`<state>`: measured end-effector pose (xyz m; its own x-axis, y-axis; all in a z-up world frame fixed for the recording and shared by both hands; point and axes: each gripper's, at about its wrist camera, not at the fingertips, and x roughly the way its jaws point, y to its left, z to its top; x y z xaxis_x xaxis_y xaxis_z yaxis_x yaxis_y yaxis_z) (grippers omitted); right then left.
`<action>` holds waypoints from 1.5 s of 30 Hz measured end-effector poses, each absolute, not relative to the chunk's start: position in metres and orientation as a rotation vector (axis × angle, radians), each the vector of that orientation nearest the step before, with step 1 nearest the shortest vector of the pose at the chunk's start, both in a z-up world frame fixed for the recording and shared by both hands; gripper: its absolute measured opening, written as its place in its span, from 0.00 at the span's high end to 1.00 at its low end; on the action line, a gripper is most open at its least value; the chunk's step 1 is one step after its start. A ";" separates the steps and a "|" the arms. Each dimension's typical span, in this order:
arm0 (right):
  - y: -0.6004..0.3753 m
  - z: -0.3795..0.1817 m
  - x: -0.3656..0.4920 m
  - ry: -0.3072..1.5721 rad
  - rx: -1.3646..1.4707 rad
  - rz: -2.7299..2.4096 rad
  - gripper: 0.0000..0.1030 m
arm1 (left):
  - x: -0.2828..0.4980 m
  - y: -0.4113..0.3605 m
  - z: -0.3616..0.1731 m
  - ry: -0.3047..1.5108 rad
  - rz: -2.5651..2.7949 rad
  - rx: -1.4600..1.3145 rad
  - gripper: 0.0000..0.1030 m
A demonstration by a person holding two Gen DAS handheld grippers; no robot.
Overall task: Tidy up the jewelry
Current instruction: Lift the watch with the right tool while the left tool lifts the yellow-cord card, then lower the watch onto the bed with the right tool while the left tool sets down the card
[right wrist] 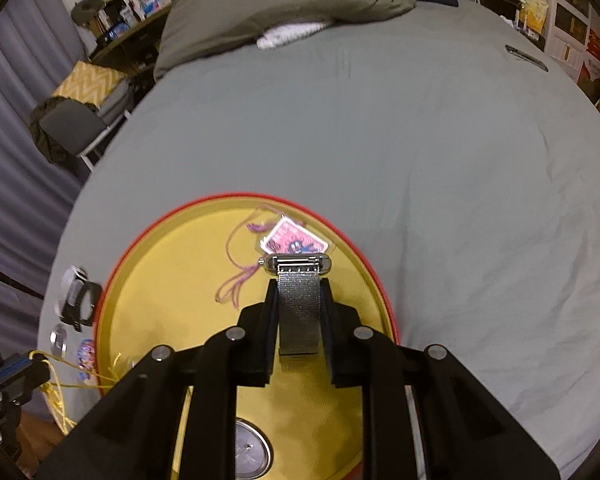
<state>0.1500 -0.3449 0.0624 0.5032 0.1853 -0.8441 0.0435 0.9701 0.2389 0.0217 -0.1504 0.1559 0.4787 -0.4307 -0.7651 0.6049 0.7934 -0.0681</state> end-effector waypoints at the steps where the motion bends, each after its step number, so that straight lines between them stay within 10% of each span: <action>1: -0.345 0.066 0.150 1.032 0.247 0.087 0.82 | 0.022 -0.152 0.161 0.859 -0.637 0.225 0.98; 24: -0.454 0.107 0.097 0.878 0.338 -0.071 0.82 | 0.046 -0.294 0.219 0.771 -0.731 0.273 0.98; 45: -0.538 0.063 0.081 0.896 0.382 -0.210 0.82 | 0.098 -0.432 0.122 0.936 -0.733 0.248 0.98</action>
<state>0.0813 -0.5376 0.0635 0.6108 -0.0194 -0.7915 0.3339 0.9128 0.2353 0.0980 -0.4324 0.1221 0.3756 -0.4632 -0.8027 0.6681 0.7356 -0.1119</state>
